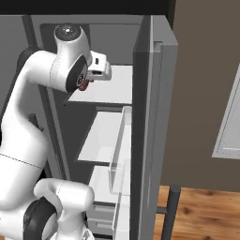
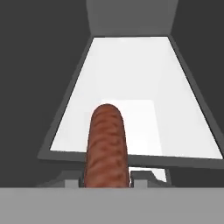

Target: Move the hot dog bun to the plate on the dining table and place the condiment next to that plate. Then navigate to the fridge and take the sausage and place it on the plate as well.

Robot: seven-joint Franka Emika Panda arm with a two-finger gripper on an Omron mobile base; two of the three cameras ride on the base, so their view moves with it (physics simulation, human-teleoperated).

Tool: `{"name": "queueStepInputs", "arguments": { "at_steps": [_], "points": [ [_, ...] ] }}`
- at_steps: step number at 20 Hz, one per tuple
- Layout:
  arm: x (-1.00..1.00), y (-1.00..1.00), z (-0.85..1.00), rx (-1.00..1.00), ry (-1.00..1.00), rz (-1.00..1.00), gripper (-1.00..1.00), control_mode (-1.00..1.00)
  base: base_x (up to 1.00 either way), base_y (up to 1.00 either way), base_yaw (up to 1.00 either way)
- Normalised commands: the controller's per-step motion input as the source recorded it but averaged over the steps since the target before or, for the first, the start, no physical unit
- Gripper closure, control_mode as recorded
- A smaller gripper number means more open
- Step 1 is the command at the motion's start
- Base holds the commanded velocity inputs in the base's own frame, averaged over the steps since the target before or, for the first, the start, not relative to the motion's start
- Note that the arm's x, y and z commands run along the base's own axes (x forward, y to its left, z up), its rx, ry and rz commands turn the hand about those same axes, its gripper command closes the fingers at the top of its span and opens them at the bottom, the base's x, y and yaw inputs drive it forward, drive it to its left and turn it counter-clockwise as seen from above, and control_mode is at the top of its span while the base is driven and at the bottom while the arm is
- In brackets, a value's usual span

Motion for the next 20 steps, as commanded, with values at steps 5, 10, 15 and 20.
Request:
{"name": "queueStepInputs", "arguments": {
  "at_steps": [5,10,15,20],
  "points": [
    [-0.90,0.00,-0.66,0.00,0.16,0.00,1.00,-1.00,0.00,0.00,0.00],
    [-0.64,0.01,-0.72,0.00,0.10,-0.02,1.00,-1.00,0.00,0.00,0.00],
    [-0.13,0.04,-0.60,0.00,0.09,-0.08,1.00,-1.00,0.00,0.00,0.00],
    [-0.16,0.04,-0.14,0.00,0.03,-0.04,1.00,1.00,-0.60,0.16,-0.06]
  ]
}}
